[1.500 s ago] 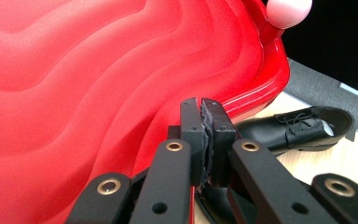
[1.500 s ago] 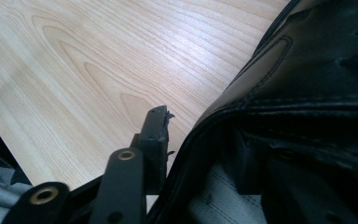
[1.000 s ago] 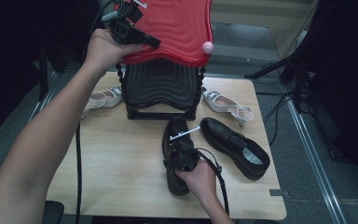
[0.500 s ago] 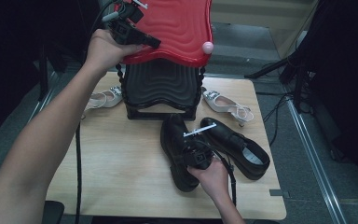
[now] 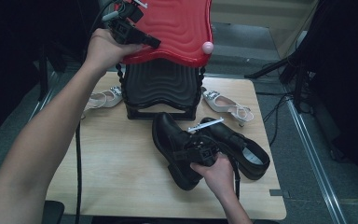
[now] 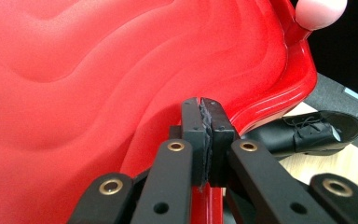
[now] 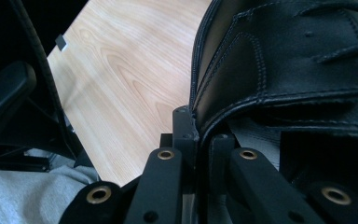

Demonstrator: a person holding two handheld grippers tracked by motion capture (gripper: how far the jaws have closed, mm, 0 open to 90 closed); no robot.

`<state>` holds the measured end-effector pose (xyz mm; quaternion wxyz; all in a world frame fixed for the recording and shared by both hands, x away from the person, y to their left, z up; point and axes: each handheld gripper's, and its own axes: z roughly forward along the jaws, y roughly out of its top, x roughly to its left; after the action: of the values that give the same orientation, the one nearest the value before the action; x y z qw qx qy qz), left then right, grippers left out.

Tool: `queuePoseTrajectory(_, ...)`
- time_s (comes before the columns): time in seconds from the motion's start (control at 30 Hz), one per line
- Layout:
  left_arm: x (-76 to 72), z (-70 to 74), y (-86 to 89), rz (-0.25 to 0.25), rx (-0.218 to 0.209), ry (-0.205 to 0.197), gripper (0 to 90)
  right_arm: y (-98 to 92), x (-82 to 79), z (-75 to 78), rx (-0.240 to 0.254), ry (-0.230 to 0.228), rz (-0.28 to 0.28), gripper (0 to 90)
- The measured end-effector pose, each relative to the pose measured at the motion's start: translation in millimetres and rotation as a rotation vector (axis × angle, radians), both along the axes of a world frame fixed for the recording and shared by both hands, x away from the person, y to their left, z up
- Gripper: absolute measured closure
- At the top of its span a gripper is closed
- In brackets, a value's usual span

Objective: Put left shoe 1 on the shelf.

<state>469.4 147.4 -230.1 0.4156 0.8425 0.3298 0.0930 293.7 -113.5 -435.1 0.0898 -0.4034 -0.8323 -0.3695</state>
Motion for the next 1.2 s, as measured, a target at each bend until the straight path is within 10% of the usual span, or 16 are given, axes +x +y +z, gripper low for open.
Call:
queuePoseTrajectory(0.67,-2.9,-2.1,1.9,0.017,-0.014,-0.005,90.0,13.3,8.7,73.1,0.059,-0.12,0.01,87.2)
queuePoseTrajectory(1.2,-4.9,-2.0,0.4,0.023,-0.005,-0.013,90.0,53.6,72.5,76.9,-0.093,-0.316,-0.059,87.0)
